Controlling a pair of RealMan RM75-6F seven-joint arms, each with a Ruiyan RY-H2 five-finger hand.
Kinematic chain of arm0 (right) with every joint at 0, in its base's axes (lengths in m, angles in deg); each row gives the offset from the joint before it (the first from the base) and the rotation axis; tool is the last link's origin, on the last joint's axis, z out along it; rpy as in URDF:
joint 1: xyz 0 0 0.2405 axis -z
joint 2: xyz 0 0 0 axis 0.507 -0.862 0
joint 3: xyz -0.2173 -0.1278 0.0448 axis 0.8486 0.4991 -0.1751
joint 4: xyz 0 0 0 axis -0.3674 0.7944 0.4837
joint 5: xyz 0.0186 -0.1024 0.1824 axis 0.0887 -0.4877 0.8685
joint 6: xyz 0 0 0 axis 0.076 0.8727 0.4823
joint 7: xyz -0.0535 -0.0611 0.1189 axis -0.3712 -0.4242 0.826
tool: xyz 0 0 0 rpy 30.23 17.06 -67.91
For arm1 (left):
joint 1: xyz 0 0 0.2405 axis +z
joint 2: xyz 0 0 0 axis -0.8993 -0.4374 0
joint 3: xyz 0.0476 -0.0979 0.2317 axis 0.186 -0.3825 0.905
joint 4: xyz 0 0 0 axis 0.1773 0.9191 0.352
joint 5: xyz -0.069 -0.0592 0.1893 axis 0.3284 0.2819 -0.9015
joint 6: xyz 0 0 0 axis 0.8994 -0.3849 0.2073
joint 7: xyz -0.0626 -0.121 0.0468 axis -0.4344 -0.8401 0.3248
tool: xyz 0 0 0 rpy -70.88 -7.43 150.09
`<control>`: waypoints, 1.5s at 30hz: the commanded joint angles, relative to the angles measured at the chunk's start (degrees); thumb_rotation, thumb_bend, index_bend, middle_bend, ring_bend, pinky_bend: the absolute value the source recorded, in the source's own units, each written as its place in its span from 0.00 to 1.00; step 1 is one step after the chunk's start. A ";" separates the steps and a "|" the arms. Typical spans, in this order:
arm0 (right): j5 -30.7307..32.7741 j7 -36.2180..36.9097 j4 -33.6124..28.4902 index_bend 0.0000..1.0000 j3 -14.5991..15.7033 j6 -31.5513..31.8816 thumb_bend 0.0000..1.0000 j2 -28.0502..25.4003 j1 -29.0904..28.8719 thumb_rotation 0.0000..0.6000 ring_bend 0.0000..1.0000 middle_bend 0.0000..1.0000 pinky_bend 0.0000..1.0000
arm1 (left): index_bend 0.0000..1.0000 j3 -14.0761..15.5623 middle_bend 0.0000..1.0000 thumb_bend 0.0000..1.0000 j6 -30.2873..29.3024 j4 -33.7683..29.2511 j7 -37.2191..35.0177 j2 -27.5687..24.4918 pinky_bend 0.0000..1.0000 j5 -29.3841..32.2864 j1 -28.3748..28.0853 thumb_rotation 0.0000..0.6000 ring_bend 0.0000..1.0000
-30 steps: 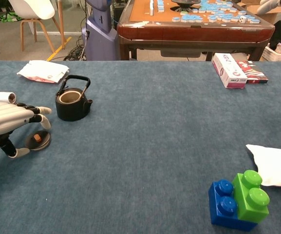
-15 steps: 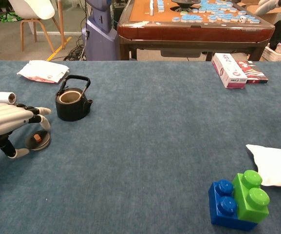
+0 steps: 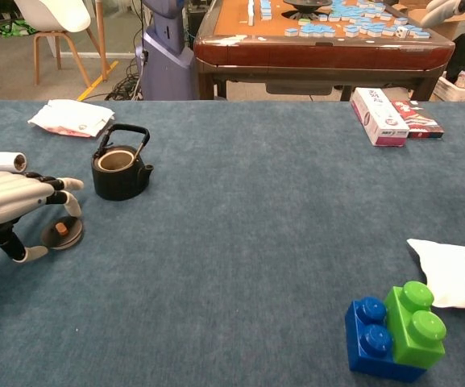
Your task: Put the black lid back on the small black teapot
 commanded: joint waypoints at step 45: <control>0.20 0.72 1.53 0.08 -0.10 -0.59 0.62 1.93 -0.89 1.00 0.00 0.00 0.00 | 0.32 -1.62 0.00 0.31 -3.17 -12.85 0.28 -9.76 0.00 -1.97 0.70 1.00 0.00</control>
